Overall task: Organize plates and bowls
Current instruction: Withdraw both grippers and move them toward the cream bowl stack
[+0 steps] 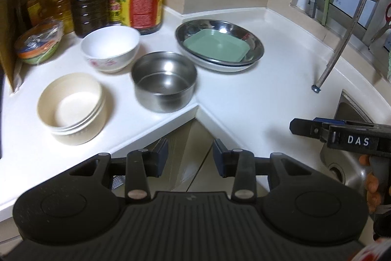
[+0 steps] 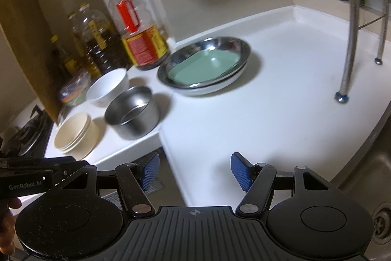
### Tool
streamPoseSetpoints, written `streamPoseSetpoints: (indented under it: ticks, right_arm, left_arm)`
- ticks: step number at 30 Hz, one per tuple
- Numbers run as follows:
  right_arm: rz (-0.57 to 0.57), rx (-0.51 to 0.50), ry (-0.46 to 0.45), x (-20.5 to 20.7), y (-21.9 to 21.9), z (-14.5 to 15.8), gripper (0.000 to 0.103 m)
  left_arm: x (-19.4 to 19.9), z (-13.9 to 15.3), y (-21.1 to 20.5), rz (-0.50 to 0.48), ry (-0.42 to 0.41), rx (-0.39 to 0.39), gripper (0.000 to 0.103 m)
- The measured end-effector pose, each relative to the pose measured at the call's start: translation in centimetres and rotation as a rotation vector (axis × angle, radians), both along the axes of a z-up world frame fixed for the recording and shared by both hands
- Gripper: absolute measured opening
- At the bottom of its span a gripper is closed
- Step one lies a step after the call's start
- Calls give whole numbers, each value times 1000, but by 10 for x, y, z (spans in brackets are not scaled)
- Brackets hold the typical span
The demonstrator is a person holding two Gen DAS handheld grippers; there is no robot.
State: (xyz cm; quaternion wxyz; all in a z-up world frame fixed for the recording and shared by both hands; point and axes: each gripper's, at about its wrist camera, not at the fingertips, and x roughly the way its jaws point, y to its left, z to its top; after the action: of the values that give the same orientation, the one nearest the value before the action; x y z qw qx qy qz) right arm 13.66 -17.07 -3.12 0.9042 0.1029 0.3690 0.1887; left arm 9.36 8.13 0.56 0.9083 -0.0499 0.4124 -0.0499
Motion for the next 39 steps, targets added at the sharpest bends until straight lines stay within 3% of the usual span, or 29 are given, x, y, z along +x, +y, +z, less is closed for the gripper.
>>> streamPoseSetpoints:
  ticks: [10,24,39]
  right_arm:
    - [37,-17,65,-27,59,-7,65]
    - [59,-34,71,-58,130,-7,65]
    - [72,-76,41,-50,177,-5,65]
  left_arm:
    - [-36,-5,52,43,38,14,36]
    - [-74,-8,121,107,56,45,36]
    - [-77,-15,161,121,48,43,36]
